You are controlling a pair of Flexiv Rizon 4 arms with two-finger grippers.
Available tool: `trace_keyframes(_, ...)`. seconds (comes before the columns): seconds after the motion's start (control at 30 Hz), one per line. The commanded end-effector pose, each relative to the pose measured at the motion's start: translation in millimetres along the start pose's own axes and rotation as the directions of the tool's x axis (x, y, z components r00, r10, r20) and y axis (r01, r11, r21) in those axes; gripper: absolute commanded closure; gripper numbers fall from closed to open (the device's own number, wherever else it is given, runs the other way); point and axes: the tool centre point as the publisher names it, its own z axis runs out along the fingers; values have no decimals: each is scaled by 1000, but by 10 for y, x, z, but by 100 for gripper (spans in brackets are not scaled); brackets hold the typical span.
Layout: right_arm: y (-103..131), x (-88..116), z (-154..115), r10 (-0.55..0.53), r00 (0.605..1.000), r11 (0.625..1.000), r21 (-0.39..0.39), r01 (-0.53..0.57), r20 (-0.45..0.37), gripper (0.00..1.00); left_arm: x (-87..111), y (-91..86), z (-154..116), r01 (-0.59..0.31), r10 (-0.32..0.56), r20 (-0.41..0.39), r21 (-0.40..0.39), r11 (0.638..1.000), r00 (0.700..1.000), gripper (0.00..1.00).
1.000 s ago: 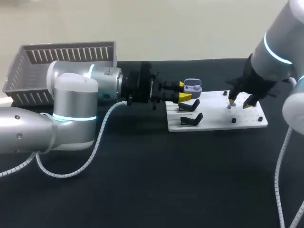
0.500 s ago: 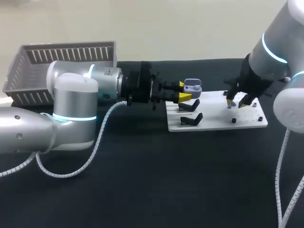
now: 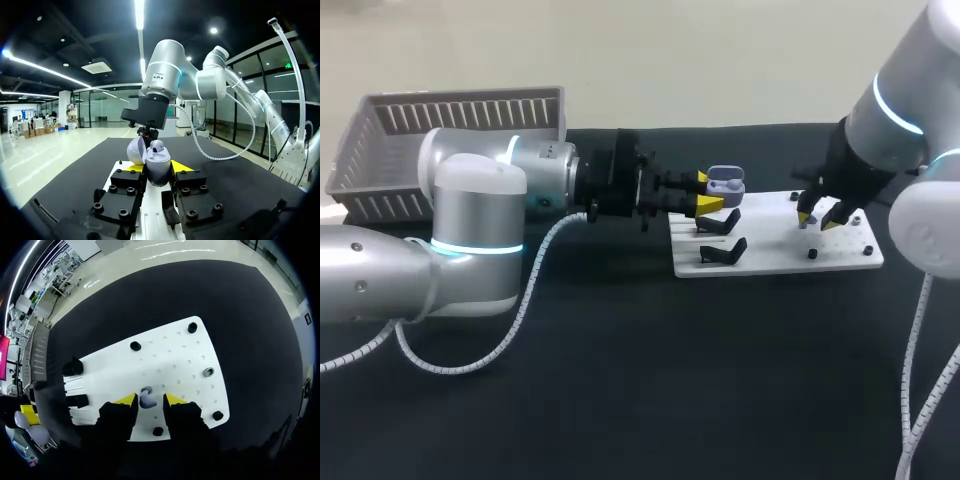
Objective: Pick up each earbud case from the left stands, insert the matching earbuds, close the lid, and place the case in the box.
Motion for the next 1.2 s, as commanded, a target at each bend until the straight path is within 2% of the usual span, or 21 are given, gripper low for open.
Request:
trace_keyframes(0.03, -2, -4, 2, -2, 1000, 1000, -5, 2, 1, 73, 2, 11, 4, 0, 0, -1, 3, 1000, 1000, 100)
trace_keyframes(0.13, 3, -11, -3, -4, 1000, 1000, -7, 4, -1, 82, 2, 11, 4, 0, 0, -1, 3, 1000, 1000, 100)
trace_keyframes(0.17, 6, -12, -7, -4, 1000, 1000, -8, 4, -1, 100, 2, 11, 4, 0, 0, -1, 3, 1000, 1000, 100)
trace_keyframes(0.37, 21, 18, -77, -4, 1000, 1000, -16, 4, -3, 100, 2, 11, 4, 0, 0, -1, 3, 1000, 1000, 100)
trace_keyframes(0.5, 34, 43, -217, -3, 1000, 1000, -23, 3, 14, 100, 2, 11, 4, 0, 0, -1, 3, 1000, 1000, 100)
trace_keyframes(0.7, 79, 74, -619, -8, 998, 999, -34, 10, 59, 100, 2, 11, 4, 0, 0, -1, 3, 1000, 1000, 100)
trace_keyframes(0.87, 219, 118, -1039, -51, 994, 998, -39, 55, 95, 100, 2, 11, 4, 0, 0, -1, 3, 1000, 1000, 100)
trace_keyframes(1.2, 626, 368, -1594, -164, 984, 986, -31, 166, 64, 100, 2, 11, 4, 0, 0, -1, 3, 1000, 1000, 100)
